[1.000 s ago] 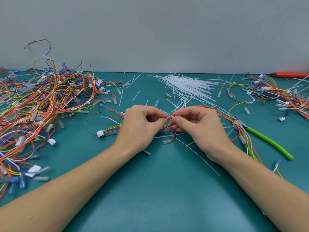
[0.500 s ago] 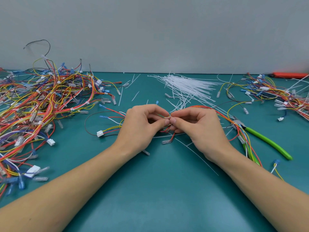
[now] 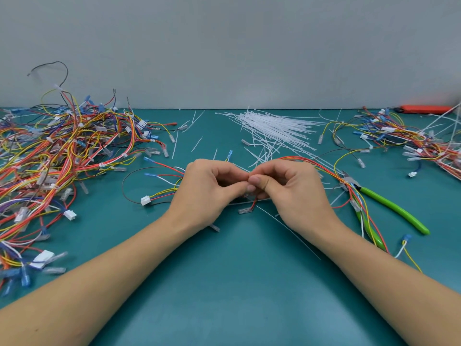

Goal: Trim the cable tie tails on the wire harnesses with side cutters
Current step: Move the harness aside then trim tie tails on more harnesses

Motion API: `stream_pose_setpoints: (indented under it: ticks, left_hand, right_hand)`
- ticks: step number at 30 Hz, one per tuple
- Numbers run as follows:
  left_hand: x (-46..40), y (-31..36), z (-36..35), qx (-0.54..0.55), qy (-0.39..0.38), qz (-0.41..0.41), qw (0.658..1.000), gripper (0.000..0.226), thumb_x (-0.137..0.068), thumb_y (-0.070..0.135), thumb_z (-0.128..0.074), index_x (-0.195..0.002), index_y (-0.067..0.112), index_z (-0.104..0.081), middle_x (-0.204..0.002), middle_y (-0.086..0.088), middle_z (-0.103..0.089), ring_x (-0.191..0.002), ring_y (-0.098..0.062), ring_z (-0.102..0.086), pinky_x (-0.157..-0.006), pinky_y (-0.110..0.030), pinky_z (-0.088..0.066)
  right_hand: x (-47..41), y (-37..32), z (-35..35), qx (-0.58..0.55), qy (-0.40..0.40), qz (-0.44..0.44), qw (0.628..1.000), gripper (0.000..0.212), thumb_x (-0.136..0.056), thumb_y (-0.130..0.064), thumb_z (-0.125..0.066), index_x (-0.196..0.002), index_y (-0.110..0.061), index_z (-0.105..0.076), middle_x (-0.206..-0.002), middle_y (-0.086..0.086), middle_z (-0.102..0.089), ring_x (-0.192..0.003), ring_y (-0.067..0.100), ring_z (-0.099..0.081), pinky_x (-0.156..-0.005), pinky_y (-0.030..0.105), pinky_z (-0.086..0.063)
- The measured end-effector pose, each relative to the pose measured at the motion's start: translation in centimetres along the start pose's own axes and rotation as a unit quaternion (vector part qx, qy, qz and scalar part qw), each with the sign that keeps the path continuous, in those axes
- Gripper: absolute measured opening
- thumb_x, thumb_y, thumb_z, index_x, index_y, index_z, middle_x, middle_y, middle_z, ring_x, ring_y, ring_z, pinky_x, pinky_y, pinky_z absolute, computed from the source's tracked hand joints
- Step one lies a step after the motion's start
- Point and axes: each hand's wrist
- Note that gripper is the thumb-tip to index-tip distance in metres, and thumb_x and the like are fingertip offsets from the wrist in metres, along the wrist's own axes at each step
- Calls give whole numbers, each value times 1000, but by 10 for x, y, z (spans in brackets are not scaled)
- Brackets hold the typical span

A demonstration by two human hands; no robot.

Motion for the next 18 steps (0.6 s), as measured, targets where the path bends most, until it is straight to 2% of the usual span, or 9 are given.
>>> stream_pose_setpoints:
  ticks: [3, 6, 9, 12, 16, 18]
  left_hand:
    - [0, 0, -1, -12, 9, -2, 1000, 8, -88, 11, -81, -90, 19, -83, -78, 7, -79, -75, -11, -77, -73, -28, -61]
    - [0, 1, -3, -35, 18, -11, 999, 7, -88, 15, -81, -86, 21, -83, -76, 9, -79, -73, -12, -76, -69, -31, -61]
    - [1, 2, -5, -60, 37, -27, 997, 8, -86, 17, -79, -80, 23, -81, -72, 8, -77, -69, -20, -73, -62, -34, -57]
    - [2, 2, -6, -91, 50, -46, 994, 6, -85, 21, -80, -81, 26, -80, -72, 15, -75, -66, -9, -72, -62, -25, -54]
    - [3, 3, -5, -81, 56, -54, 994, 5, -84, 20, -81, -86, 24, -81, -76, 16, -77, -73, -3, -75, -68, -23, -58]
    - [3, 4, -6, -88, 55, -62, 993, 6, -85, 18, -80, -85, 24, -80, -76, 16, -77, -74, -4, -75, -69, -24, -58]
  right_hand:
    - [0, -2, -1, 54, 8, 13, 998, 21, -93, 3, -68, -84, -15, -74, -74, -8, -75, -70, 10, -72, -66, 24, -60]
    - [-2, -4, -2, 127, 25, 41, 991, 19, -91, 2, -67, -82, -15, -69, -71, -11, -68, -64, 13, -67, -58, 26, -57]
    - [-1, -5, -3, 172, 36, 63, 982, 19, -90, 0, -68, -82, -17, -67, -65, -13, -63, -56, 10, -63, -56, 18, -46]
    - [-1, -5, -3, 133, 33, 39, 990, 17, -91, -3, -69, -82, -17, -69, -61, -14, -65, -48, 10, -63, -52, 16, -44]
    - [1, -6, -3, 95, 35, 7, 995, 14, -92, -4, -71, -83, -16, -70, -60, -5, -70, -53, 14, -70, -56, 30, -57]
    - [1, -6, -3, 93, 36, -1, 995, 13, -92, -7, -72, -83, -16, -70, -59, -7, -69, -50, 12, -68, -53, 25, -54]
Point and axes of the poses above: each hand's wrist, its own x-axis away from the middle knuckle, its own z-axis out of the back of the hand, y = z × x
